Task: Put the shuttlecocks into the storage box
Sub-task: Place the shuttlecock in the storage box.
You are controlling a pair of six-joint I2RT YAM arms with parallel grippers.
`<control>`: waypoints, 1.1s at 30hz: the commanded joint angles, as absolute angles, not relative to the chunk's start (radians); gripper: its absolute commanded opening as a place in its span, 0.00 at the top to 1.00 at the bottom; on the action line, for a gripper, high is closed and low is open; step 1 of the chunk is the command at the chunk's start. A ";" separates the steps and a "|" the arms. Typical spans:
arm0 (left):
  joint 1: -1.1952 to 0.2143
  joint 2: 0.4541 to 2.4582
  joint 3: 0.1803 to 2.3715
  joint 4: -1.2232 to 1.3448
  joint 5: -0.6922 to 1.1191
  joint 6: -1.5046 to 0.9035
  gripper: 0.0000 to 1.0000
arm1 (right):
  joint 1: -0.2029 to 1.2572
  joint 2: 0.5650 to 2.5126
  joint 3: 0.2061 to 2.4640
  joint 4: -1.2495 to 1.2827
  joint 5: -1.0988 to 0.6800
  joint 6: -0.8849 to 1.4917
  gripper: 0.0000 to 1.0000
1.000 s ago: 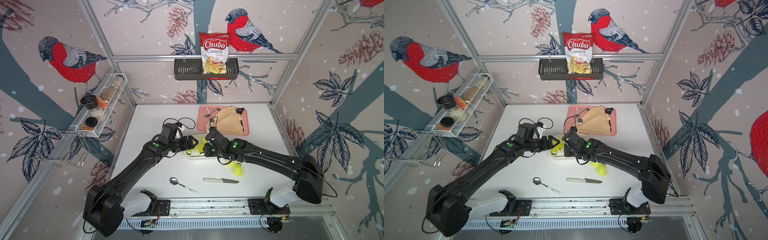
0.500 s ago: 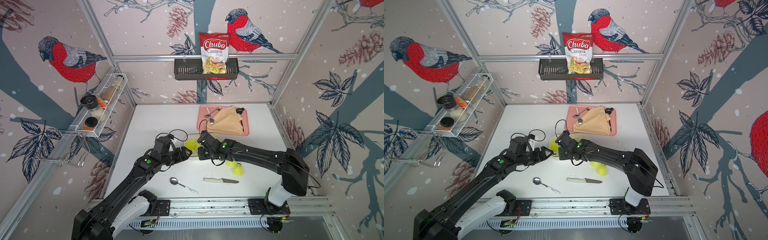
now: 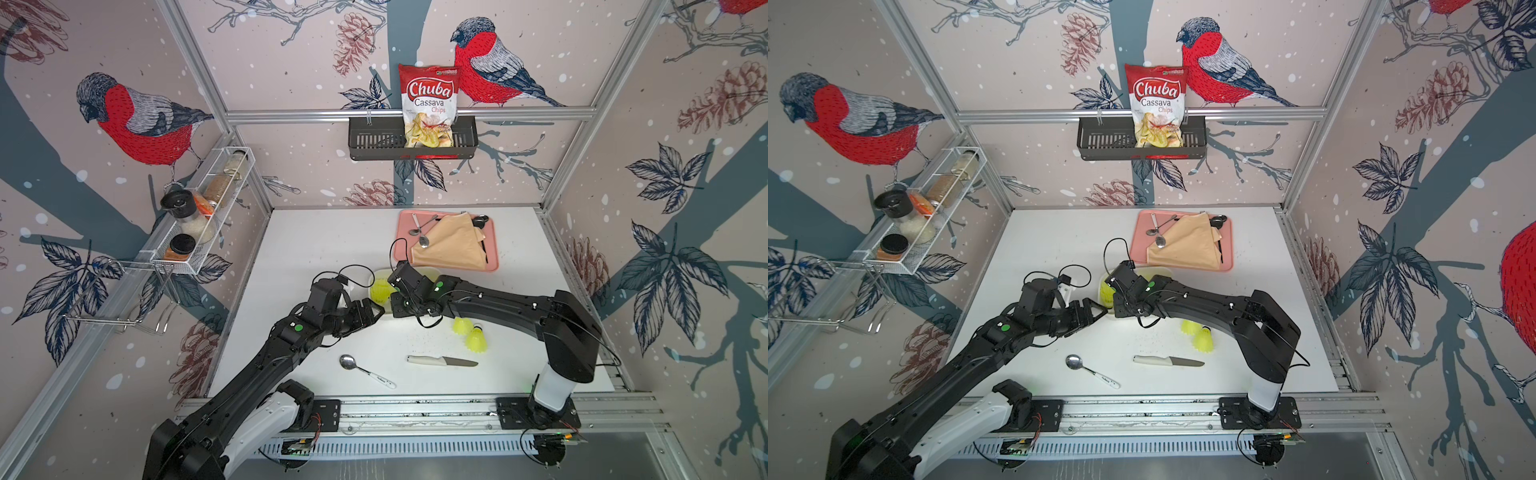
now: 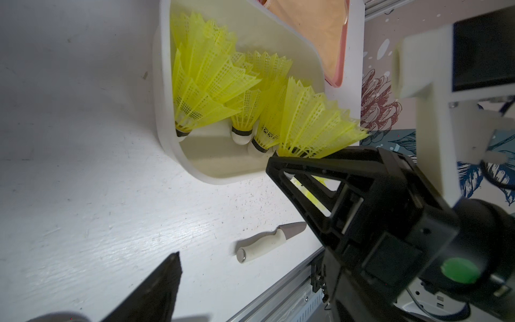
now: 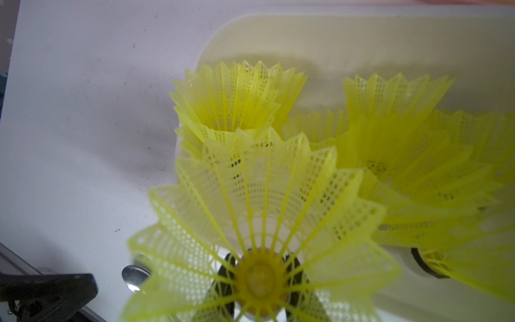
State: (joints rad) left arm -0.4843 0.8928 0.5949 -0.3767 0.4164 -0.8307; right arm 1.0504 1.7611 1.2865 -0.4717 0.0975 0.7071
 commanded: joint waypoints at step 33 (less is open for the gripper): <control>-0.482 0.938 0.607 -0.305 0.428 -0.822 0.18 | 1.033 1.813 1.342 -0.570 0.121 0.669 0.59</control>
